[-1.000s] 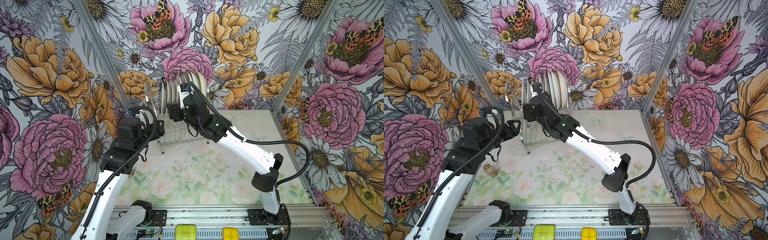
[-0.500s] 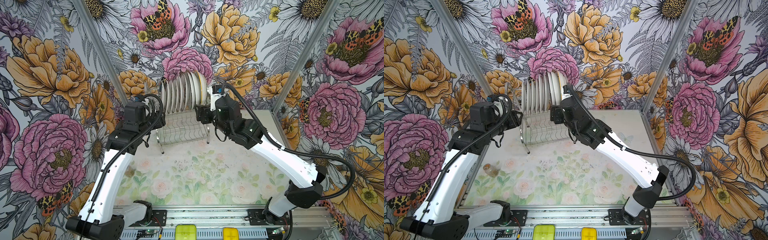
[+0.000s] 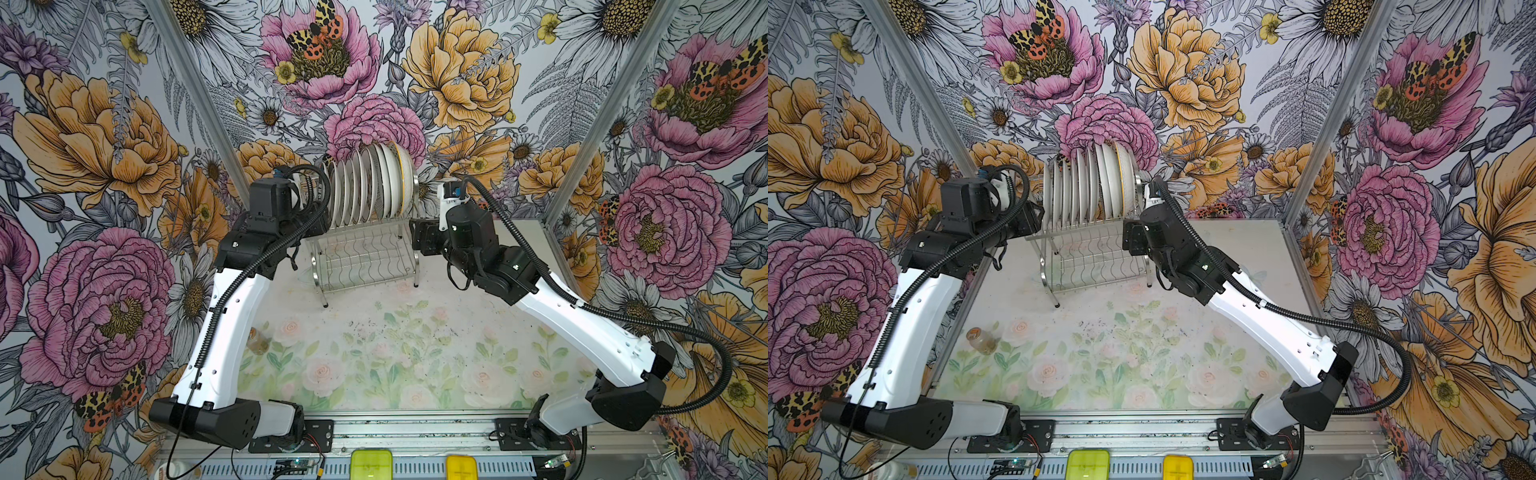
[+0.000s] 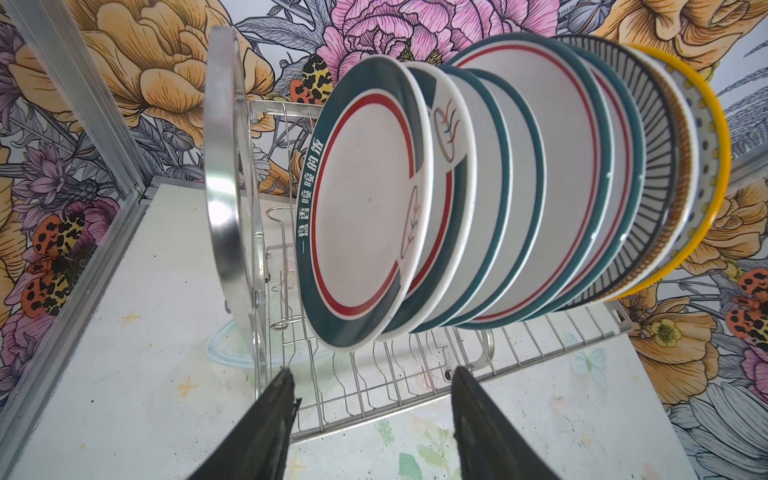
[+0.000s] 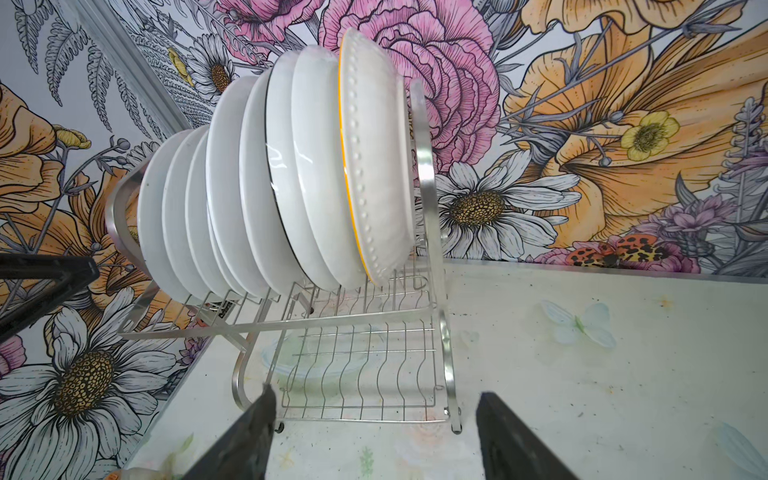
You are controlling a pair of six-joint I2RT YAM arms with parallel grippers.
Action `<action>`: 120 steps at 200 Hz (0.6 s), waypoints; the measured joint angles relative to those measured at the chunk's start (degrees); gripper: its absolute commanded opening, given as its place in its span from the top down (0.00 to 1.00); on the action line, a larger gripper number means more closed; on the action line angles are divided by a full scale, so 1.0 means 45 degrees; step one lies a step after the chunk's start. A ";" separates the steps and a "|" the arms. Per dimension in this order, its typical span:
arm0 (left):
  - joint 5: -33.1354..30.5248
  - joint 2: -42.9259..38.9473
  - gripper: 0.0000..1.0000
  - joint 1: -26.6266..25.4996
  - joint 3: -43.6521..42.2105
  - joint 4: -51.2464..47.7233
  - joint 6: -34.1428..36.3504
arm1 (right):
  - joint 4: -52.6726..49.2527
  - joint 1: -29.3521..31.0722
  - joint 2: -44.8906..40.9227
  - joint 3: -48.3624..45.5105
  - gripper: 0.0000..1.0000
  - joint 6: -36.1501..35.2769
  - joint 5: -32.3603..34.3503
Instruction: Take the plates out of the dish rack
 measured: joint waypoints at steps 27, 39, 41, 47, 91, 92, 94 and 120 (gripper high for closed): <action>-0.0005 0.0539 0.43 0.0000 0.0243 -0.0121 0.0228 | 0.0000 -0.0141 -0.0068 -0.0287 0.22 0.0049 -0.0015; -0.0015 0.0733 0.45 0.0005 0.0316 -0.0131 0.0379 | -0.0010 -0.0141 -0.0092 -0.0389 0.22 0.0058 -0.0058; -0.0015 0.0758 0.45 0.0005 0.0330 -0.0146 0.0398 | -0.0010 -0.0141 -0.0092 -0.0403 0.23 0.0058 -0.0058; -0.0015 0.0840 0.46 0.0024 0.0374 -0.0160 0.0452 | -0.0010 -0.0141 -0.0121 -0.0461 0.22 0.0092 -0.0092; -0.0053 0.1375 0.49 0.0063 0.0568 -0.0228 0.0874 | -0.0015 -0.0563 -0.0355 -0.0782 0.22 0.0194 -0.0199; -0.0058 0.1389 0.49 0.0063 0.0578 -0.0228 0.0889 | -0.0015 -0.0573 -0.0359 -0.0787 0.22 0.0194 -0.0199; -0.0058 0.1404 0.49 0.0063 0.0597 -0.0228 0.0894 | -0.0010 -0.0583 -0.0369 -0.0792 0.22 0.0194 -0.0204; -0.0180 0.1632 0.52 0.0063 0.0733 -0.0233 0.1156 | -0.0005 -0.0753 -0.0481 -0.0908 0.22 0.0199 -0.0248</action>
